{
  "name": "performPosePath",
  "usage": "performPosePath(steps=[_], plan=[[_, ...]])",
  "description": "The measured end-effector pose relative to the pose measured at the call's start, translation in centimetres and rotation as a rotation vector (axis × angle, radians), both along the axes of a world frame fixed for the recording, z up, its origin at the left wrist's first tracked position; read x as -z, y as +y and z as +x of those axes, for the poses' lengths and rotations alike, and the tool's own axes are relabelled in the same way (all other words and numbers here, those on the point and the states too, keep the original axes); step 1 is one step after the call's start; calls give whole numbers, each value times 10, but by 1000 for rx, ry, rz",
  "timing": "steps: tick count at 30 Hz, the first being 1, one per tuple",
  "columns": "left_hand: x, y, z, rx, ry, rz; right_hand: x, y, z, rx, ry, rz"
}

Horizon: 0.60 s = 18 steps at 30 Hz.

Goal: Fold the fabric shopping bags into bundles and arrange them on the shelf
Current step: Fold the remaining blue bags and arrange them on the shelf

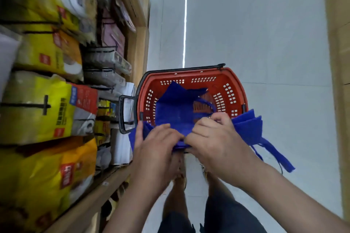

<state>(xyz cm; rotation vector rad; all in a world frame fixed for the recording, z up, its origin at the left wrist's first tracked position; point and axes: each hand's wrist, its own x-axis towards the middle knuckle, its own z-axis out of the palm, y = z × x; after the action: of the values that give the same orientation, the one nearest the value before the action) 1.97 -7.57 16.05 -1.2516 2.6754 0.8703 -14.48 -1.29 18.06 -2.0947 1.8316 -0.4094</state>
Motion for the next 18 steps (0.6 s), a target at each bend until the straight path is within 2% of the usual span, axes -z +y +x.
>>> performPosePath(steps=[2,5,7,9,10,13,14,15,18], plan=[[-20,0,12,-99,101,57,-27,5,-17,101,-1,18],[-64,11,30,-241,249,118,-61,13,-61,270,-8,294],[-95,24,37,-459,384,180,-74,16,-89,343,-195,463],[-121,40,41,-700,512,285,-80,16,-104,309,-464,599],[-131,49,44,-820,565,316,-79,13,-106,269,-513,601],[-158,72,57,-1101,661,355,-92,-1,-92,273,-447,438],[-163,80,67,-1167,652,361,-100,-7,-83,253,-434,374],[-167,89,78,-1205,558,322,-112,-12,-72,208,-375,329],[-181,122,106,-1157,-59,-5,-151,-26,-27,-90,-128,166]])
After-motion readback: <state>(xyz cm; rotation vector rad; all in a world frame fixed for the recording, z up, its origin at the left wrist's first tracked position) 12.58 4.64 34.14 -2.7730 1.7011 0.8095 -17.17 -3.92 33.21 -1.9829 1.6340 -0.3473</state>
